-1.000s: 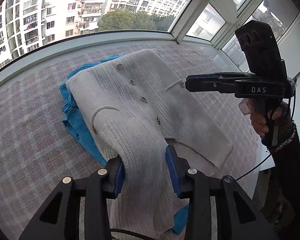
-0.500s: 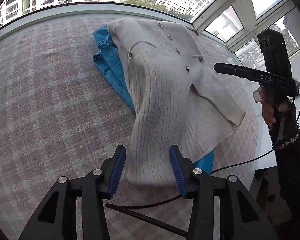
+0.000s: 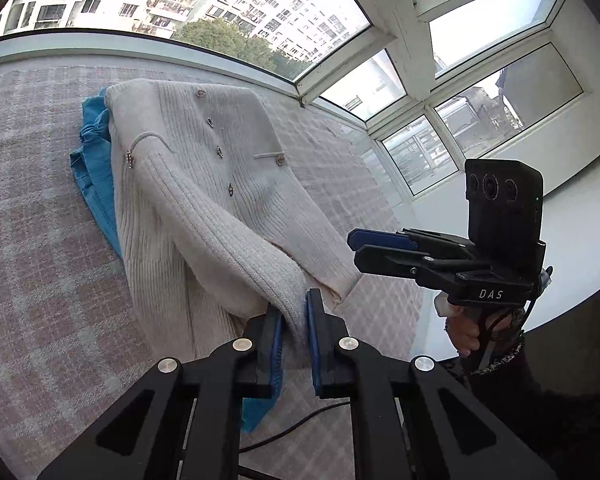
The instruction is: Fold clothes
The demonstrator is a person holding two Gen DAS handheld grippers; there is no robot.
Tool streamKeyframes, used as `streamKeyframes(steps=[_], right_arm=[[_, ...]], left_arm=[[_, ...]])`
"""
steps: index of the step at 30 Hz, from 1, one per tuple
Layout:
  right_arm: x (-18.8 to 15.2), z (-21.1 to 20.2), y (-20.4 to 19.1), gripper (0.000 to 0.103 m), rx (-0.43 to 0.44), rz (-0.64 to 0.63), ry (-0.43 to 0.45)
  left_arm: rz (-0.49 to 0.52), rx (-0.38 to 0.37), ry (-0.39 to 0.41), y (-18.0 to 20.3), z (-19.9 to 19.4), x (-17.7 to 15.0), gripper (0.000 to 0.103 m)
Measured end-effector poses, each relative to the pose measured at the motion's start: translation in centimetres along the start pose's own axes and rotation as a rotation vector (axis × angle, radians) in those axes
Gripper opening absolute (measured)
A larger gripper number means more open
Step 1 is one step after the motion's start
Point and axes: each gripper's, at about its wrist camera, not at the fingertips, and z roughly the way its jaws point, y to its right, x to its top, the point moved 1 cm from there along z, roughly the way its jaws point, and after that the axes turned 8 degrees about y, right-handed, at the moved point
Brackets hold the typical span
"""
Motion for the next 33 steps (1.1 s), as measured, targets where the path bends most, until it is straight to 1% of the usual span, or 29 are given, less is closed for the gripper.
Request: streamKeyframes(steps=[2,3,4,5,7,8,9,10,11,13,15,16,18,20,22,24,25,26,30,31,33], right_arm=[[-1.1,0.8,0.0,0.044,0.006,0.013,-0.029],[-1.6,1.3,0.1,0.044,0.018,0.029,-0.037],[-1.9,1.5,0.4,0.044,0.019,0.045,-0.038],[-2.0,1.7,0.7,0.044,0.014,0.058,-0.035],[-2.0,1.7,1.7,0.044,-0.004,0.082,-0.020],[-2.1,2.0,2.3,0.044,-0.033,0.075,-0.027],[-2.3,2.6,3.0,0.044,-0.080,0.061,-0.056],[-2.6,3.3,3.7,0.044,-0.135,0.050,-0.093],[-2.8,3.6,4.2,0.044,-0.162,0.052,-0.112],[-2.7,2.8,3.9,0.044,-0.127,0.072,-0.087],[-2.6,1.9,2.6,0.044,-0.080,0.053,-0.051],[-2.5,1.4,1.9,0.044,-0.057,0.044,-0.033],[-2.7,1.4,-0.1,0.044,0.001,0.013,-0.028],[-3.1,1.8,-2.4,0.044,0.052,-0.037,-0.040],[-3.7,2.2,-4.8,0.044,0.061,-0.114,-0.035],[-4.2,2.8,-6.4,0.046,0.066,-0.167,-0.040],[-4.5,3.1,-7.1,0.047,0.069,-0.185,-0.047],[-4.6,3.6,-7.6,0.047,0.068,-0.196,-0.054],[-4.7,5.3,-10.0,0.047,0.032,-0.275,-0.057],[-4.8,5.7,-10.8,0.047,0.002,-0.314,-0.054],[-5.2,7.0,-12.0,0.047,-0.093,-0.421,-0.065]], left_arm=[[0.003,0.050,-0.033,-1.2,1.4,-0.8,0.010],[0.012,0.091,-0.058,-1.9,2.1,-1.5,0.010],[-0.004,0.106,-0.076,-2.8,2.3,-2.1,0.010],[-0.023,0.117,-0.089,-3.7,2.5,-2.6,0.011],[-0.073,0.107,-0.086,-5.0,2.2,-2.9,0.017],[-0.076,0.119,-0.082,-5.4,1.8,-2.9,0.020],[-0.068,0.137,-0.086,-5.4,1.6,-2.8,0.026],[-0.061,0.152,-0.088,-5.5,1.4,-2.7,0.026],[-0.056,0.158,-0.086,-5.4,1.0,-2.6,0.026],[-0.048,0.170,-0.082,-5.2,0.2,-2.3,0.029],[-0.040,0.191,-0.076,-5.1,-0.5,-2.0,0.039],[-0.032,0.205,-0.071,-5.0,-0.6,-1.9,0.041],[-0.020,0.222,-0.071,-4.9,-0.4,-1.7,0.045],[-0.024,0.209,-0.085,-4.9,0.1,-1.7,0.045],[-0.035,0.167,-0.091,-4.9,-0.1,-1.7,0.042],[-0.042,0.135,-0.096,-4.8,-0.2,-1.6,0.028],[-0.043,0.125,-0.100,-4.6,-0.2,-1.4,0.026],[-0.030,0.129,-0.108,-4.4,-0.4,-1.3,0.026],[0.089,0.267,-0.099,-3.9,-1.9,-0.5,0.026],[0.094,0.284,-0.094,-4.1,-2.3,-0.4,0.026],[0.103,0.315,-0.084,-4.6,-3.0,-0.2,0.026]])
